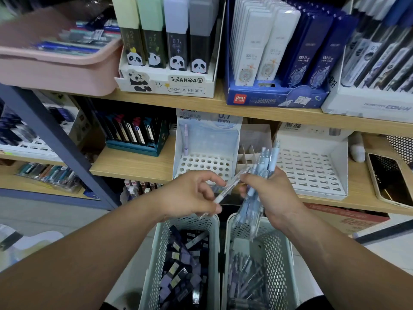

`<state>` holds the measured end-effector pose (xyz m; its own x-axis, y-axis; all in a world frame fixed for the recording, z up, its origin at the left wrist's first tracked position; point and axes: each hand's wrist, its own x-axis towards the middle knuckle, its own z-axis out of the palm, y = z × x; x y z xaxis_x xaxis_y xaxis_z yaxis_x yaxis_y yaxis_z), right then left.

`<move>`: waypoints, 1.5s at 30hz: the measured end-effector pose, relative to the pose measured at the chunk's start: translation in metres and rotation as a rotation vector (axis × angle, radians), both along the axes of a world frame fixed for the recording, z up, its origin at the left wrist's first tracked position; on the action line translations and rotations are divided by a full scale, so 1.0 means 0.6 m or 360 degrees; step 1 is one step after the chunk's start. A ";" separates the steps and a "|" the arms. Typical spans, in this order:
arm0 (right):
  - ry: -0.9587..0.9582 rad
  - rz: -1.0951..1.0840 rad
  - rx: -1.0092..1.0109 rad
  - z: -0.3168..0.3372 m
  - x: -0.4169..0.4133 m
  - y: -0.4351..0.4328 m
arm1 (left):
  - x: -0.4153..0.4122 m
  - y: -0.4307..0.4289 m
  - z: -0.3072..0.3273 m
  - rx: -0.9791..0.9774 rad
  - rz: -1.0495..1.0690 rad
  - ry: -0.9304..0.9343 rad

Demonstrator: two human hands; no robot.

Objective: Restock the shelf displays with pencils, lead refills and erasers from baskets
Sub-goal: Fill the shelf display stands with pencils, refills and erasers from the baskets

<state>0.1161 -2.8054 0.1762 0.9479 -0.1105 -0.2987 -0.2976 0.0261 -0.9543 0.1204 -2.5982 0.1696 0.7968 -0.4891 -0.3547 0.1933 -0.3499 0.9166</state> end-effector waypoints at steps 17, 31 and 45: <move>-0.0010 0.0542 -0.0198 -0.002 -0.014 0.018 | 0.013 -0.036 -0.008 -0.0219 0.0412 -0.0016; 0.0136 0.0232 -0.0094 -0.022 0.010 -0.010 | 0.076 0.048 0.033 -0.0001 0.1673 -0.1093; 0.0115 0.0263 -0.0125 -0.021 0.012 -0.026 | 0.100 0.026 0.008 0.0378 0.1457 -0.1170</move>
